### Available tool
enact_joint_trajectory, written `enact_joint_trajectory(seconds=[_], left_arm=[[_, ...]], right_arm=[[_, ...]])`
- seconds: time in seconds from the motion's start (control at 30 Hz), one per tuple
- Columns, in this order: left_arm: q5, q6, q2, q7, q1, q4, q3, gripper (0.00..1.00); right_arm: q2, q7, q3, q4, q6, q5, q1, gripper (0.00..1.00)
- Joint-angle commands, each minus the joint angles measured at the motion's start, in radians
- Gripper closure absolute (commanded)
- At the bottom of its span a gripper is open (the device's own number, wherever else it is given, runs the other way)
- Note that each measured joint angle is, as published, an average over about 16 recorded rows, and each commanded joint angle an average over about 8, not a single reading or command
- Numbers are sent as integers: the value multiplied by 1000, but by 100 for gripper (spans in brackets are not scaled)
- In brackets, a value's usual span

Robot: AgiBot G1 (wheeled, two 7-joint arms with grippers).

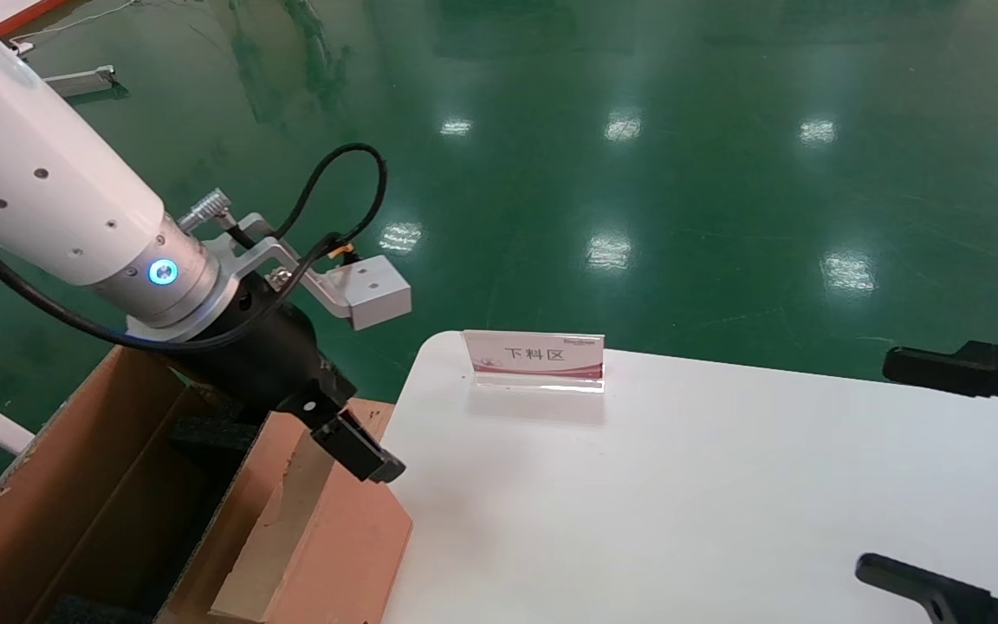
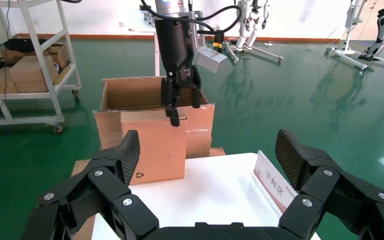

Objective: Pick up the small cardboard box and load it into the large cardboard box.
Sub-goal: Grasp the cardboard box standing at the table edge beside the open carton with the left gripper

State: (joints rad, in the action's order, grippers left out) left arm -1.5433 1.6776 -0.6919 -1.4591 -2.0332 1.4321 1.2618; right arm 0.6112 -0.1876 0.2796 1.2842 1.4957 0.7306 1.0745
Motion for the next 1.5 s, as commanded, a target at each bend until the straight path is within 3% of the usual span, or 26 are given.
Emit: enact_joint_trajectory(seconds=[0.03,0.4,0.77,1.5], left_arm=[[4,1,-1,-39,-23,-8,41,0],[42,31,-28,-256,-113,-35,208,0],[79,42,-49,-401,-151,-34,327,0],[78,2,-29,-479,-96,-28,402,0]], right_arm=[[0,0,0,0,0,0,0,0],[0,0,0,0,0,0,0,0],[0,0,0,0,0,0,0,0],[0,0,0,0,0,0,0,0]])
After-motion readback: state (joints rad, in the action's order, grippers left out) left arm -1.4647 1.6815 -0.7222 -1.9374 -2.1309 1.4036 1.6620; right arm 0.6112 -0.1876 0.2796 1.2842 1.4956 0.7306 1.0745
